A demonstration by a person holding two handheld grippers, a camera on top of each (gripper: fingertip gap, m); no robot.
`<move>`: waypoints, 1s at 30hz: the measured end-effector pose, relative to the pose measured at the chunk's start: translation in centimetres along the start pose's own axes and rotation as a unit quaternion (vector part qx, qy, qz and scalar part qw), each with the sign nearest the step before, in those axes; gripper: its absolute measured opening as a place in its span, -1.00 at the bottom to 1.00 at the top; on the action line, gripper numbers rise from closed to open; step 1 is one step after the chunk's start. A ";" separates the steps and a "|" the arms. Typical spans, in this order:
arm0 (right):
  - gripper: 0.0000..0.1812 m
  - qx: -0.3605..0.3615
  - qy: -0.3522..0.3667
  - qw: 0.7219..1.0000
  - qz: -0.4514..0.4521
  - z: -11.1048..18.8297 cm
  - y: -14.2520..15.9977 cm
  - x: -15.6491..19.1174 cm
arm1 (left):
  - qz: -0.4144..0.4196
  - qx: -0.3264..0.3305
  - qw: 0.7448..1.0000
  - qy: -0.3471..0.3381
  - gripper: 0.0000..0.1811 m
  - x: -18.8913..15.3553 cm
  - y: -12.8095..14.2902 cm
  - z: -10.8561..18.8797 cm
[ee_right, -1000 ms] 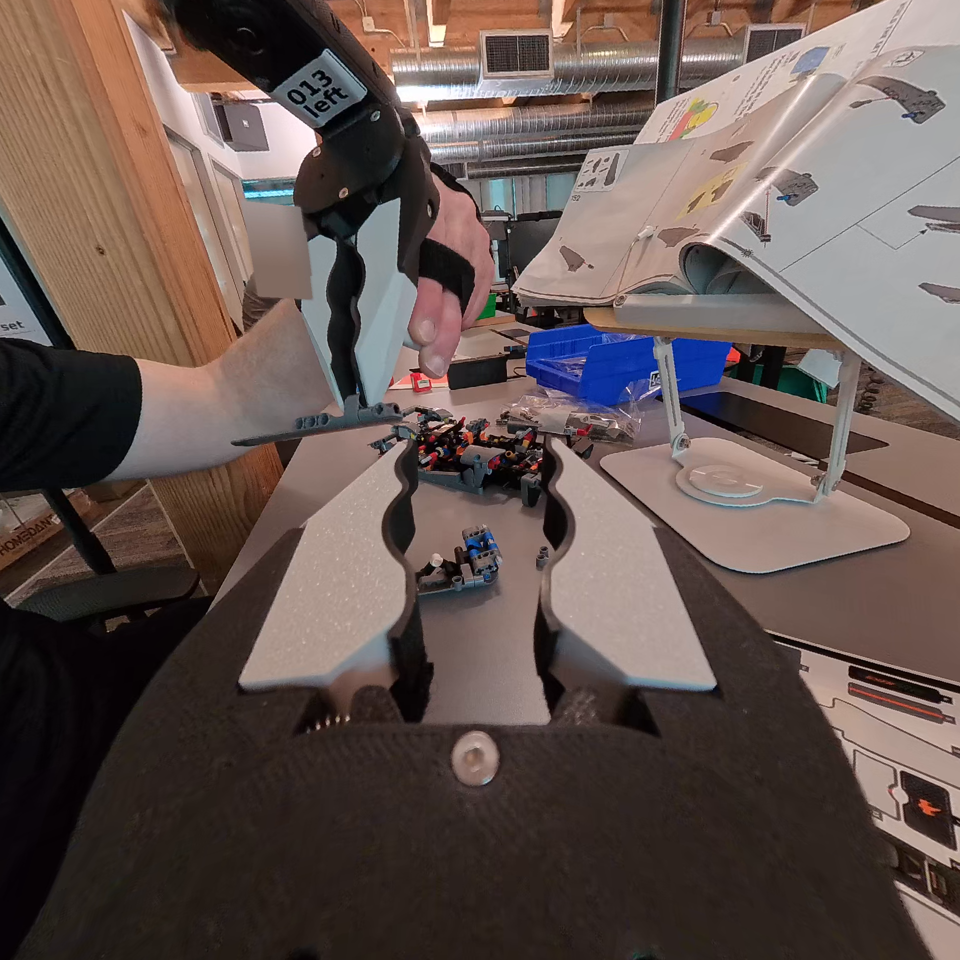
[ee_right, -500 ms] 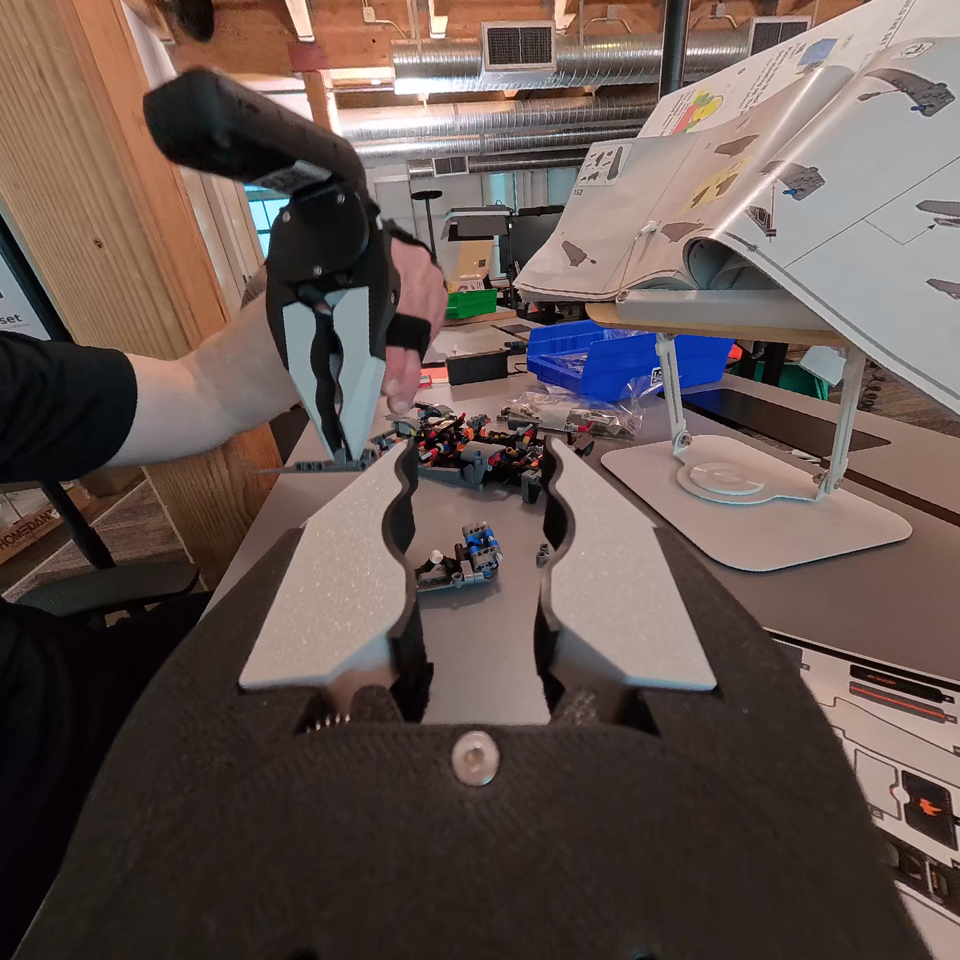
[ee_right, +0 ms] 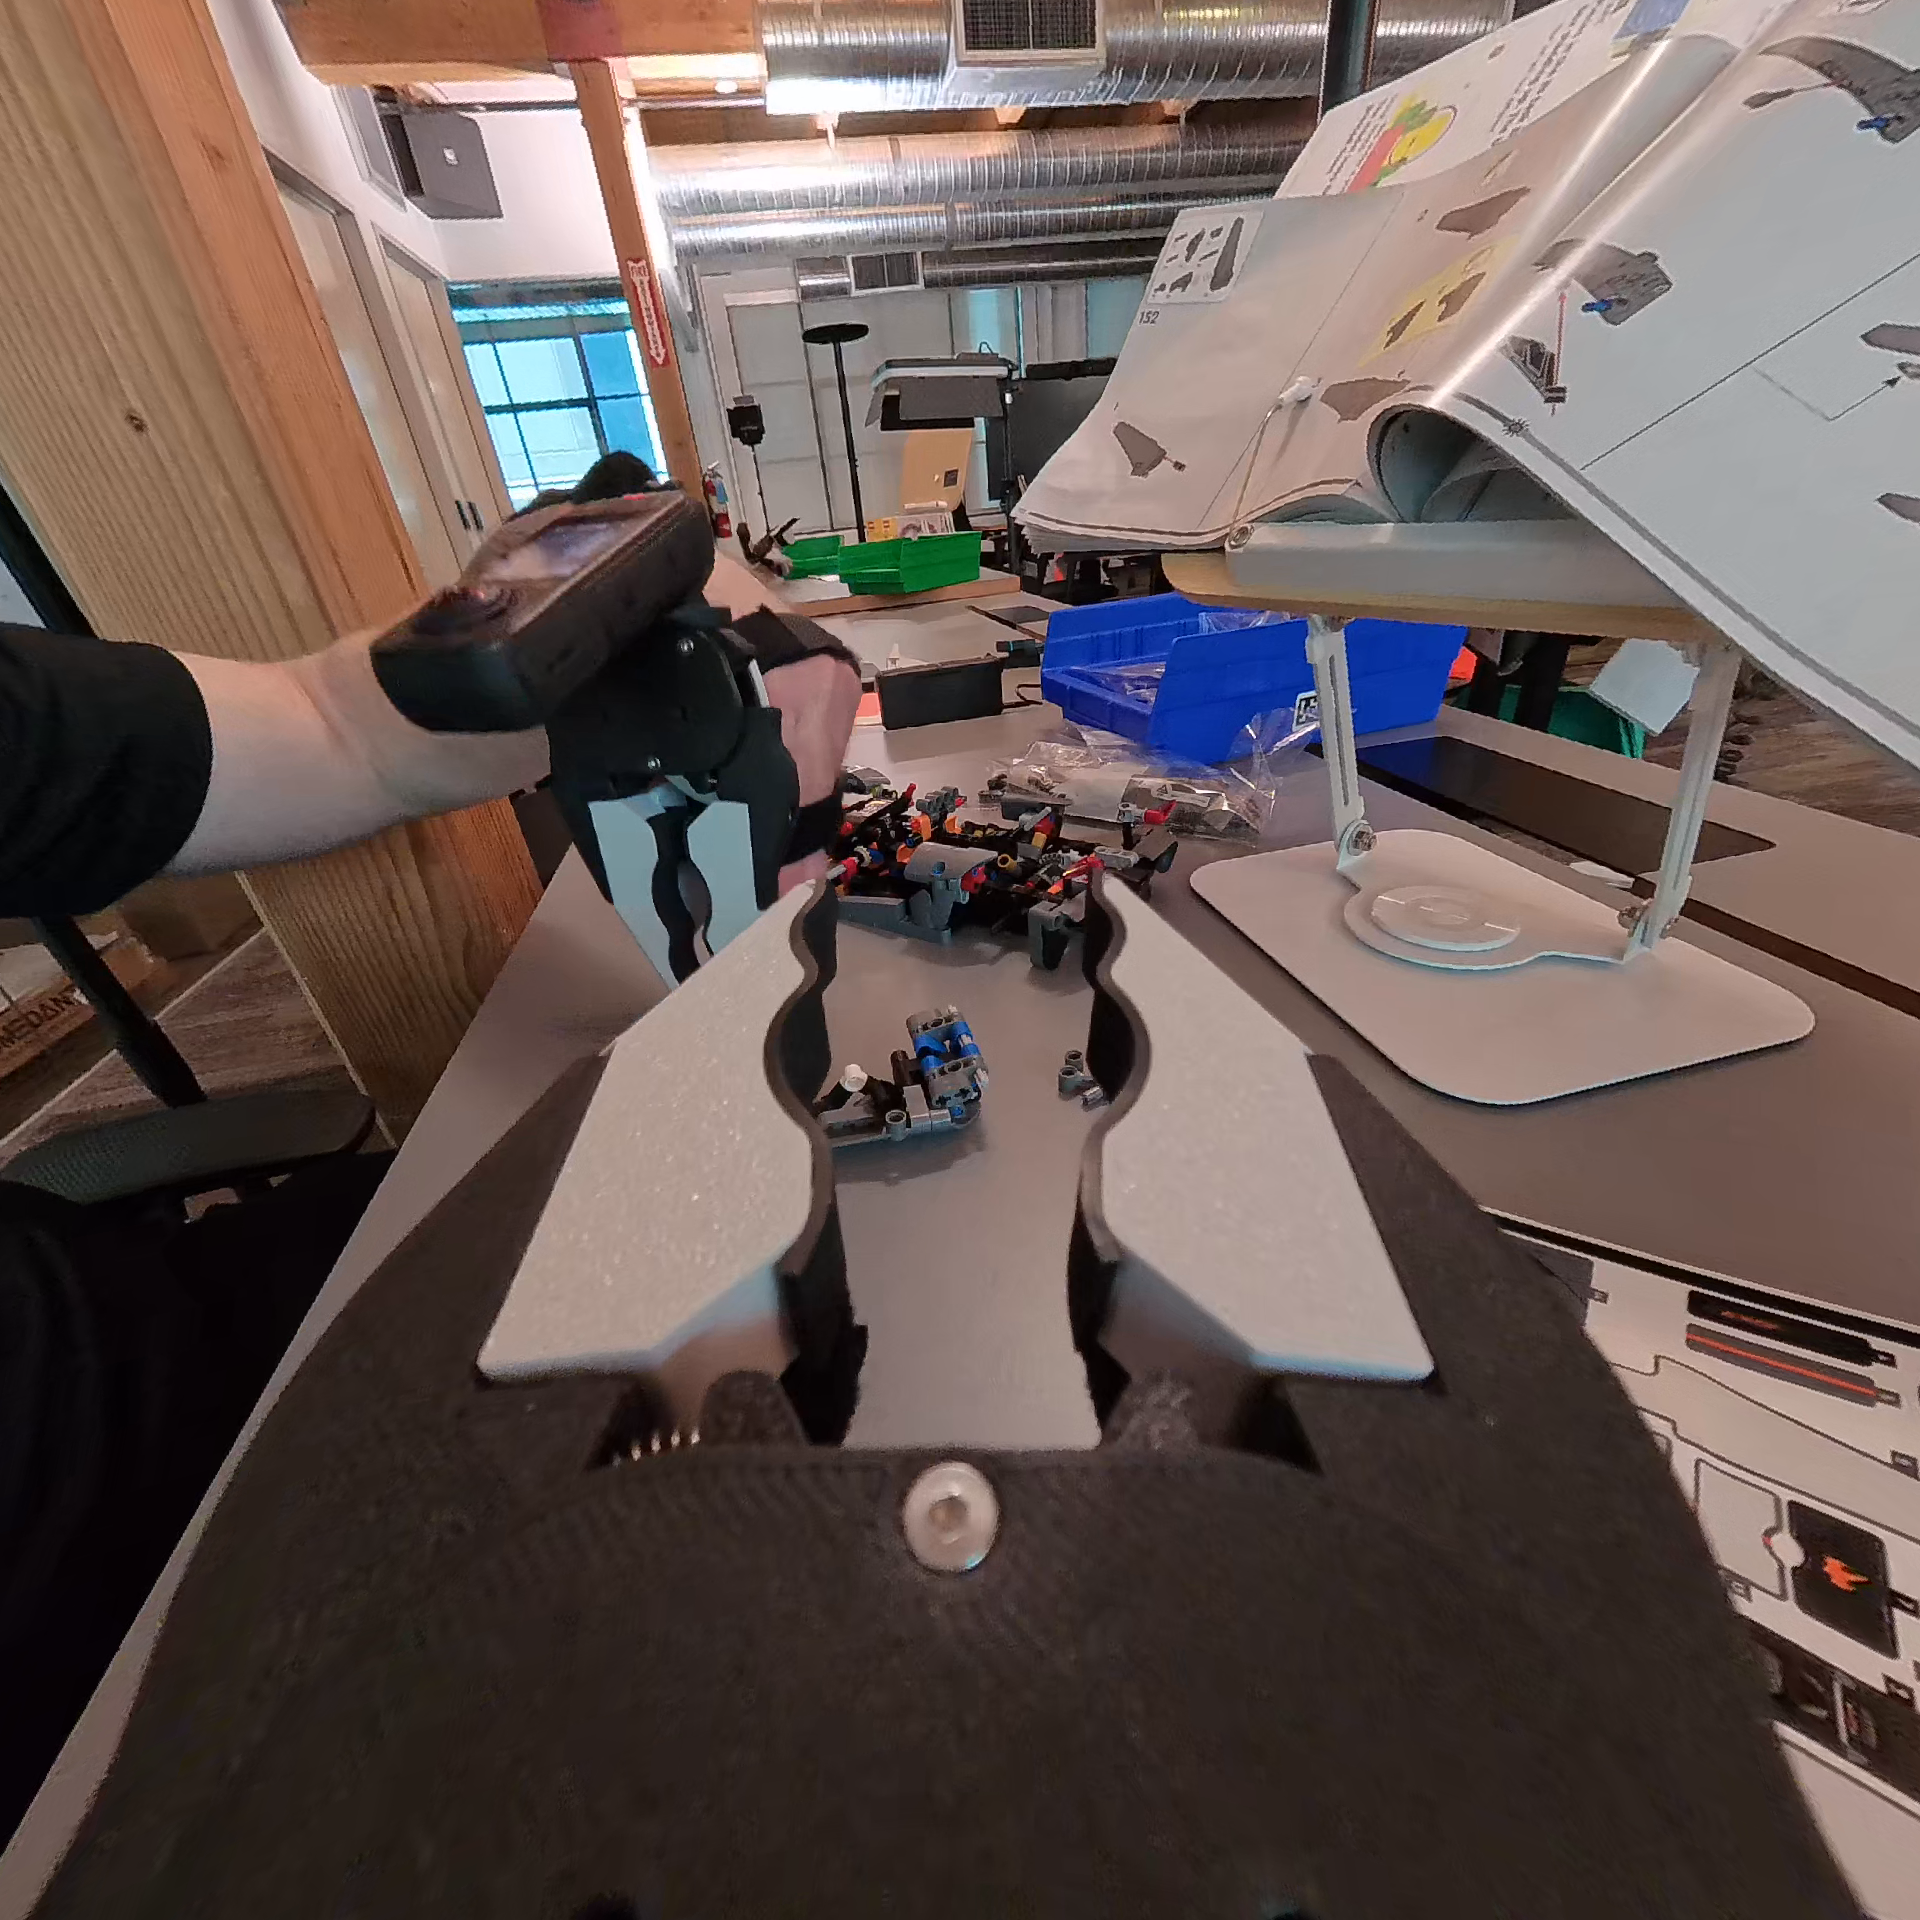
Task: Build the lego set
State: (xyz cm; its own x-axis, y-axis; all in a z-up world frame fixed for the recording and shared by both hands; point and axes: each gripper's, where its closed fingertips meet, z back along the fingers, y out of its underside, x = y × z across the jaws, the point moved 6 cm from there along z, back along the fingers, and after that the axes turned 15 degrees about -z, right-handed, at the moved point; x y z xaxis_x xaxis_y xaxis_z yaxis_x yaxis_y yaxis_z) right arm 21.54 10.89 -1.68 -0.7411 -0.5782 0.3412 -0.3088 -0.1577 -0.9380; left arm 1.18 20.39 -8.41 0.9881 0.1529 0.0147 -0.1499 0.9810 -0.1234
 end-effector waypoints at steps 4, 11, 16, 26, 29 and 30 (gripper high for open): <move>-0.50 0.003 0.002 1.000 0.006 0.0 0.0 0.1 | -0.006 0.029 0.999 -0.014 -0.94 0.4 0.4 -0.8; -0.50 -0.001 0.000 1.000 0.010 0.0 -0.2 0.3 | -0.001 0.039 0.997 -0.070 -0.81 0.6 0.4 -0.7; -0.50 -0.002 0.001 1.000 0.014 0.1 -0.3 0.4 | 0.005 0.043 0.995 -0.092 -0.76 0.4 0.5 -0.3; -0.50 -0.006 0.003 1.000 0.017 0.2 -0.5 0.4 | 0.060 0.043 0.982 -0.175 -0.59 -0.6 1.3 2.8; -0.49 -0.007 0.004 1.000 0.020 0.2 -0.5 0.5 | 0.090 0.057 0.972 -0.208 -0.57 -1.2 1.9 3.2; -0.49 -0.006 0.004 1.000 0.020 0.2 -0.5 0.5 | 0.100 0.058 0.970 -0.216 -0.57 -1.5 2.0 3.3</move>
State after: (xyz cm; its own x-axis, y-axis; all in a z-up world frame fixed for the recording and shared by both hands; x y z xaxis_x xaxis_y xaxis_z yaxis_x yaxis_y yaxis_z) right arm 21.46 10.53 -1.05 -0.7582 -0.5769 0.3040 -0.2860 -0.1248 -0.9501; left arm -0.73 22.54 -5.45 0.8367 0.3524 0.4192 -0.3646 0.9296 -0.0538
